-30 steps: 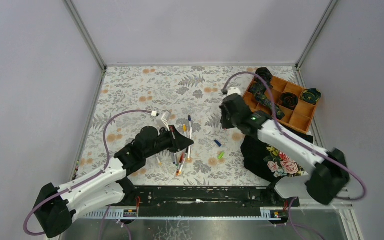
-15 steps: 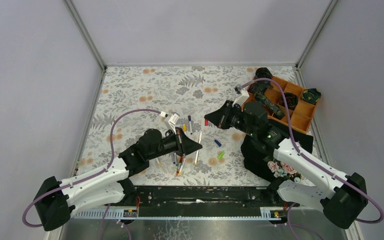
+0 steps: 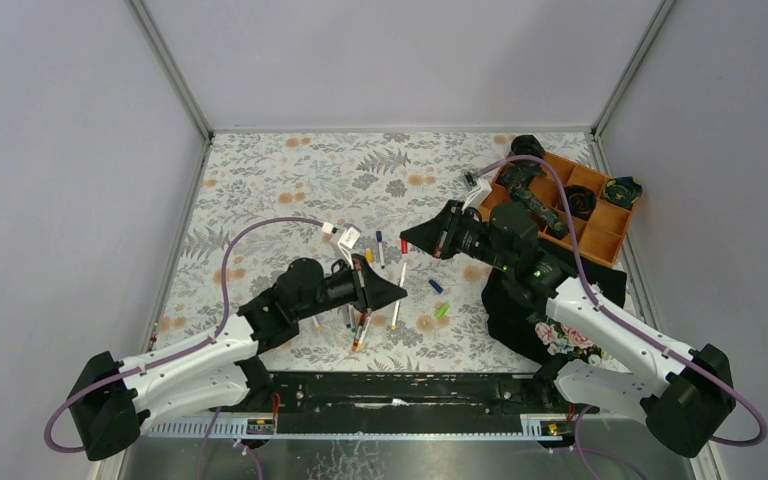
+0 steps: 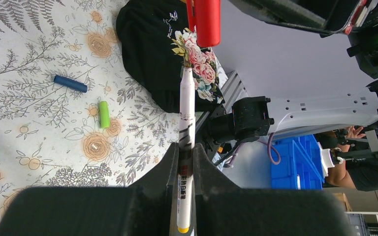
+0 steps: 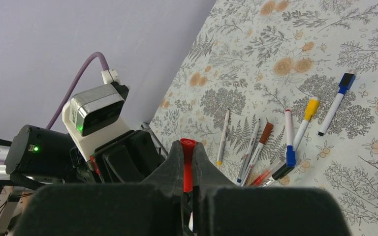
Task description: Insert the pens into the pen caps
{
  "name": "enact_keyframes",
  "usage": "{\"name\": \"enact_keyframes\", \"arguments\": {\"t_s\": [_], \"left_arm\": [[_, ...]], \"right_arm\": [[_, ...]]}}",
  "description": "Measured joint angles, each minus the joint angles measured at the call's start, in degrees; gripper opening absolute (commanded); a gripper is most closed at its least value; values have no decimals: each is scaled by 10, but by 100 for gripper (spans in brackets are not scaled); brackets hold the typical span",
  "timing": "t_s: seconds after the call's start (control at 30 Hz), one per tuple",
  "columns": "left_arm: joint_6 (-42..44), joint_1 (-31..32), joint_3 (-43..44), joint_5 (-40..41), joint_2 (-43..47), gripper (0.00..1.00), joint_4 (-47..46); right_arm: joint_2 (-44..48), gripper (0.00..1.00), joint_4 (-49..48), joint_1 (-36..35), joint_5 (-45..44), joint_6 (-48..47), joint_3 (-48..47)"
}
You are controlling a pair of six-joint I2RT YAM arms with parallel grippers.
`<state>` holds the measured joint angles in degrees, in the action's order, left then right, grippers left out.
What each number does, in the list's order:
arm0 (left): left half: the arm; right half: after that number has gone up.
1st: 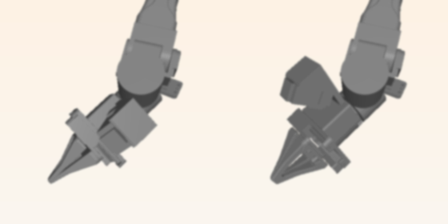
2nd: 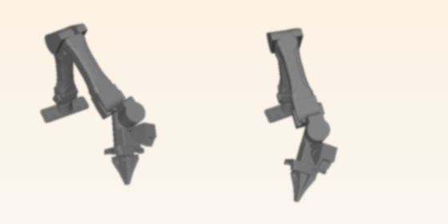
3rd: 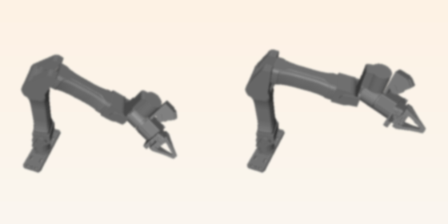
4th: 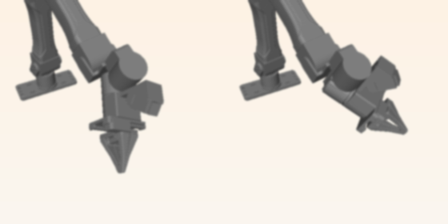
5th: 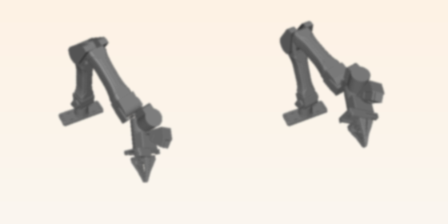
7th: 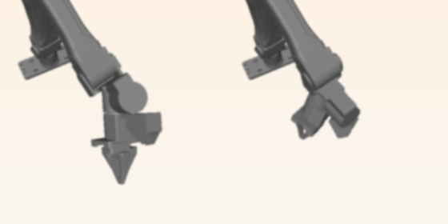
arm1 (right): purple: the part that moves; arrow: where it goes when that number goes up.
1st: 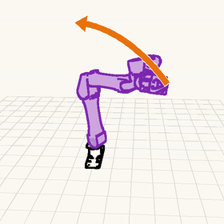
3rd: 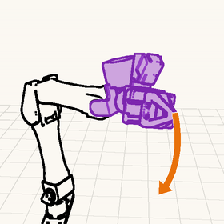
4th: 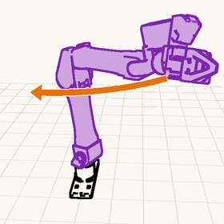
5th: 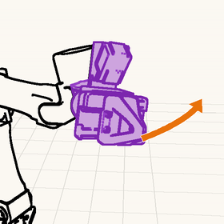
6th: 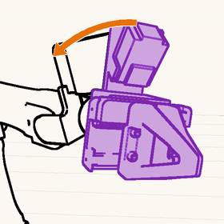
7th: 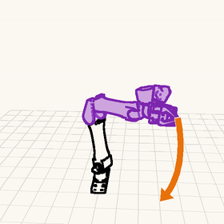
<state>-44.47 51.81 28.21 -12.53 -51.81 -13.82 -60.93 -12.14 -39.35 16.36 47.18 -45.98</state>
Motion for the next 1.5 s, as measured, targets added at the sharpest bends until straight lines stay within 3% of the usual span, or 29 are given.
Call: {"name": "enact_keyframes", "arguments": {"t_s": [1.5], "left_arm": [[-1, 3, 0, 9, 15, 0, 3]], "right_arm": [[11, 0, -23, 0, 28, -2, 32]]}}
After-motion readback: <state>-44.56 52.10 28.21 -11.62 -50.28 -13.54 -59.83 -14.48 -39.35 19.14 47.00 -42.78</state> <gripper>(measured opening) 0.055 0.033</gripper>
